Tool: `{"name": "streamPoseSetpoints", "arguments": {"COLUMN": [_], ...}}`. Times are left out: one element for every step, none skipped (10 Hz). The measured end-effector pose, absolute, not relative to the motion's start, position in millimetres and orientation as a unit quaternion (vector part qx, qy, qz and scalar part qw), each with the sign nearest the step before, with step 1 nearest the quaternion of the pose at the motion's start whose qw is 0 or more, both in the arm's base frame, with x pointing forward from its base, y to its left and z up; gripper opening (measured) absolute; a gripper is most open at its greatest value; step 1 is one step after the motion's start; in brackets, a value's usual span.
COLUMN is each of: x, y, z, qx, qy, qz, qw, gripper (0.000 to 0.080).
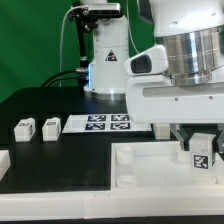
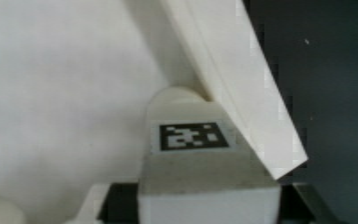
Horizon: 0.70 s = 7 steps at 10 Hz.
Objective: Assemble one leg
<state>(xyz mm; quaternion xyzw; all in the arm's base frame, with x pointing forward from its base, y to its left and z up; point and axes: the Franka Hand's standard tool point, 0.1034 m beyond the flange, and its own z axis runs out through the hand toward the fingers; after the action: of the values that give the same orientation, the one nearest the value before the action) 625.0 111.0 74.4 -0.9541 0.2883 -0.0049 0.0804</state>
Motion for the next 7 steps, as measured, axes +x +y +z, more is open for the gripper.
{"name": "streamPoseSetpoints", "arguments": {"x": [623.5,622.4,622.1,623.1,624.6,624.8,624.4], "y": [112.4,113.9,116.9,118.7,117.2,116.7,117.0], "z": [73.9,74.4,74.6,74.6,74.8,75.0,74.6], "qx": [-0.928,-0.899,-0.843,-0.788,-0.738,-0.726,-0.726], "qy": [0.365,0.431,0.53,0.608,0.664,0.677,0.677], "qz": [0.005,0.016,0.031,0.045,0.059,0.062,0.063], "qw": [0.078,0.074,0.081,0.092,0.104,0.106,0.105], "gripper": [0.0297,0.0297,0.0296,0.0296,0.0296,0.0296,0.0296]}}
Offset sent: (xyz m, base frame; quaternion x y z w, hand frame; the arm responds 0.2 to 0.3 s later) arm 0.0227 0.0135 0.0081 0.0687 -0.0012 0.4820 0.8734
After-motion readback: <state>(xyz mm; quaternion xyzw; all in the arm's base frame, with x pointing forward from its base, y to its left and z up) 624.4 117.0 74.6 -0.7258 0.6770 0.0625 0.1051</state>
